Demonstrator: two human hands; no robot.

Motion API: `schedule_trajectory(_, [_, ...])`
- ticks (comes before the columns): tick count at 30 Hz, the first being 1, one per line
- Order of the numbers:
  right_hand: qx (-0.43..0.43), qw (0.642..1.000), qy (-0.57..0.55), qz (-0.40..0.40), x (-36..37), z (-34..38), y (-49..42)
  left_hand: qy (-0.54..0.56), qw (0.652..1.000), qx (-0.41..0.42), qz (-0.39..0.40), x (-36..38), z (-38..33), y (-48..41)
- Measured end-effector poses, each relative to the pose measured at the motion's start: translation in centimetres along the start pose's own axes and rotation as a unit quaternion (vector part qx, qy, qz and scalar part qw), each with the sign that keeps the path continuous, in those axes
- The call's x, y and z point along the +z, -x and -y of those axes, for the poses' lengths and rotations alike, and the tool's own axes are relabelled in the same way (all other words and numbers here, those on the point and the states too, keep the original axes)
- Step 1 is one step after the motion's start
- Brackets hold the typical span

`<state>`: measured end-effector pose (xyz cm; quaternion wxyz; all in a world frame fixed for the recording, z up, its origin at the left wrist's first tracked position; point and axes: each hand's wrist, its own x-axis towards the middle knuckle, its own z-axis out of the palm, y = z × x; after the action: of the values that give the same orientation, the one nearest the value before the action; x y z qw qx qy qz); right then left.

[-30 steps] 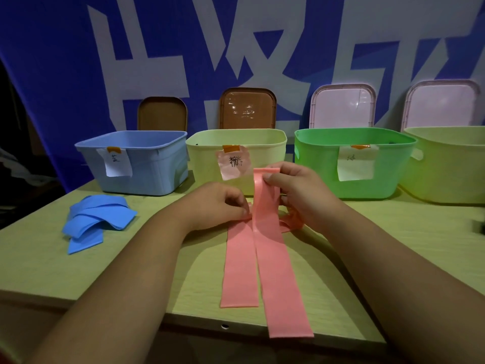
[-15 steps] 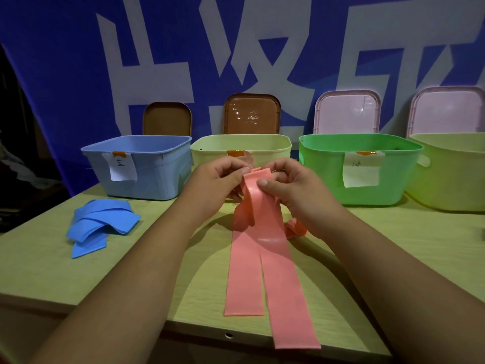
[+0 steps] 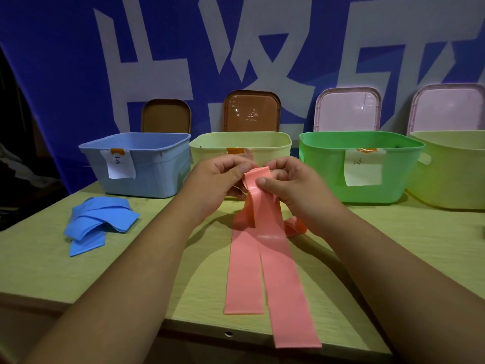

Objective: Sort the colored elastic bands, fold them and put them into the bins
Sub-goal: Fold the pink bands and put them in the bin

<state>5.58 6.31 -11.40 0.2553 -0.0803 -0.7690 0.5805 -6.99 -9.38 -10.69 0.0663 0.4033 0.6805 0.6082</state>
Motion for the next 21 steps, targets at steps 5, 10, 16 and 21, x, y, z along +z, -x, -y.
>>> schedule_trajectory(5, [0.004, 1.000, 0.009, -0.006, -0.05, -0.04, -0.03, -0.013, 1.000, 0.008, 0.001, -0.06, -0.02, 0.05])
schedule_trajectory(10, [0.006, 1.000, 0.002, -0.008, -0.09, 0.07, -0.01, -0.007, 1.000, 0.007, -0.001, -0.08, -0.02, 0.06])
schedule_trajectory(16, [0.000, 1.000, -0.005, -0.006, -0.36, 0.13, 0.01, 0.030, 0.999, -0.011, -0.014, -0.13, -0.29, 0.10])
schedule_trajectory(21, [-0.005, 1.000, -0.017, 0.011, -0.49, 0.12, -0.05, 0.044, 0.999, -0.022, -0.017, -0.05, -0.34, 0.18])
